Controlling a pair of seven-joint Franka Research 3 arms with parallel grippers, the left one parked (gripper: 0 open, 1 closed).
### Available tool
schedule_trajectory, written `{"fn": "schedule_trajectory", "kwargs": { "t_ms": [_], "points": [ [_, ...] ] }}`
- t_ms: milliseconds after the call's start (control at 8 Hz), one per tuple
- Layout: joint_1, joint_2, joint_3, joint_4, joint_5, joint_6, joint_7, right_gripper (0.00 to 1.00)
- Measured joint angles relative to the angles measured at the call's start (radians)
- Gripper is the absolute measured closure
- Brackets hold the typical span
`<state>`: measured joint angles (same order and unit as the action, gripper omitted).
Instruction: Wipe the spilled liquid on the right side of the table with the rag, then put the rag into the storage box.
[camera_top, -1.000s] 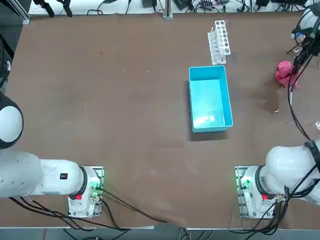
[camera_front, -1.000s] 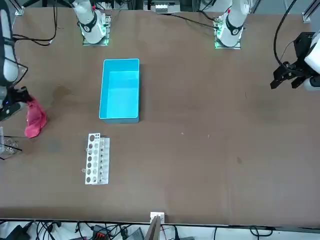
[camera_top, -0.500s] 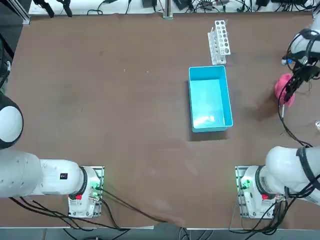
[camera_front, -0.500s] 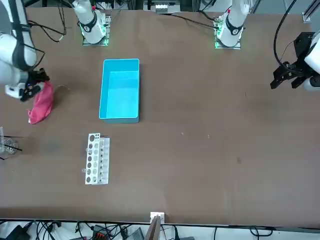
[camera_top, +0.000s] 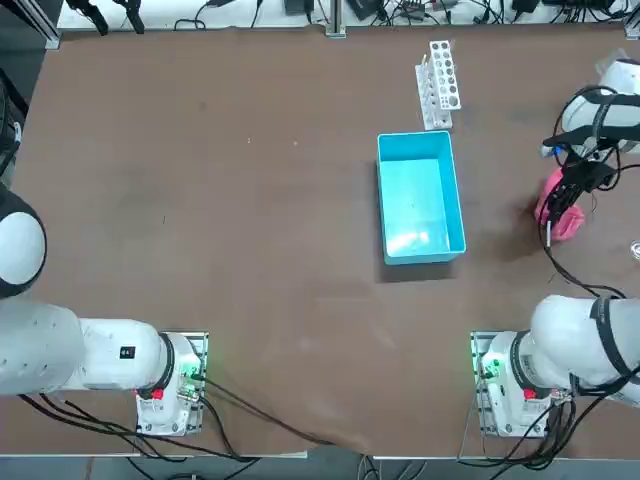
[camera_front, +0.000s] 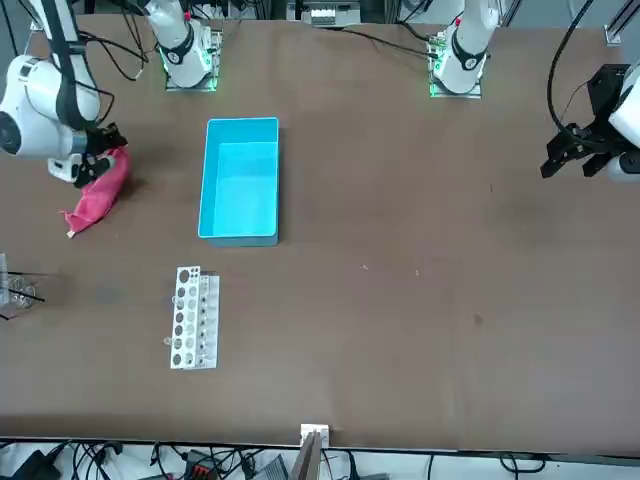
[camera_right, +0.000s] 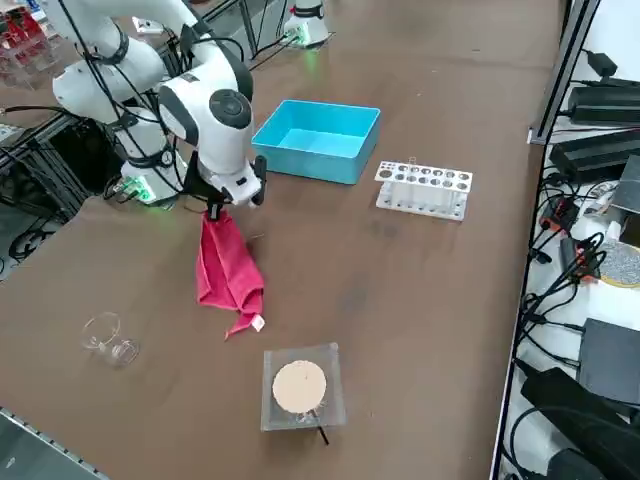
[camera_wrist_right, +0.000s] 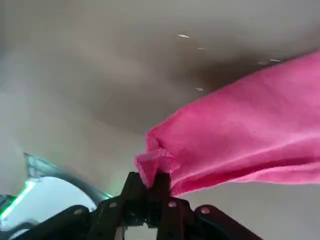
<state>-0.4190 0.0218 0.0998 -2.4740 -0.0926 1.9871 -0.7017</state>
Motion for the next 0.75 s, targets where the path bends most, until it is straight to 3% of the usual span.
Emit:
{"fn": "schedule_trajectory", "kwargs": {
  "t_ms": [375,750],
  "points": [
    [0.118,-0.024,0.002,-0.065,0.057,0.003,0.103,0.98],
    [0.309,-0.024,0.006,-0.086,0.095,0.048,0.326,0.98]
  ]
}}
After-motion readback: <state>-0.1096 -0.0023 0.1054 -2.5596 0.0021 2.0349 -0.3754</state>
